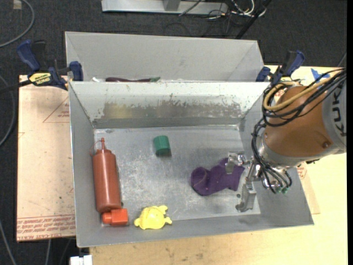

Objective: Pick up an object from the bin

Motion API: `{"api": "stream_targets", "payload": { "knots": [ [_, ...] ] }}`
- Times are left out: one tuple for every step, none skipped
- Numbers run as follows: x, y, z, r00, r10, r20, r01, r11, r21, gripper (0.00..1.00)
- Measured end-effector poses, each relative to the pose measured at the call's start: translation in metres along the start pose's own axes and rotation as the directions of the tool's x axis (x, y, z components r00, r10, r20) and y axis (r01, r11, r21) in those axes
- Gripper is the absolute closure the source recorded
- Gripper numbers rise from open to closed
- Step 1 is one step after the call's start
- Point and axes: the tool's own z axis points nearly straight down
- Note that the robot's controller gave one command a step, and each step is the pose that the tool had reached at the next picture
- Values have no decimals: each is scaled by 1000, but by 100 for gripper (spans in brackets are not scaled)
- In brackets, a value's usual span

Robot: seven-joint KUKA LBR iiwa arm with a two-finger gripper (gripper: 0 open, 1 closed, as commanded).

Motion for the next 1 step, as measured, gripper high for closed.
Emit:
{"api": "stream_targets", "payload": {
  "knots": [
    [0, 0, 0, 1000, 0, 0, 0, 1000, 0, 0]
  ]
}}
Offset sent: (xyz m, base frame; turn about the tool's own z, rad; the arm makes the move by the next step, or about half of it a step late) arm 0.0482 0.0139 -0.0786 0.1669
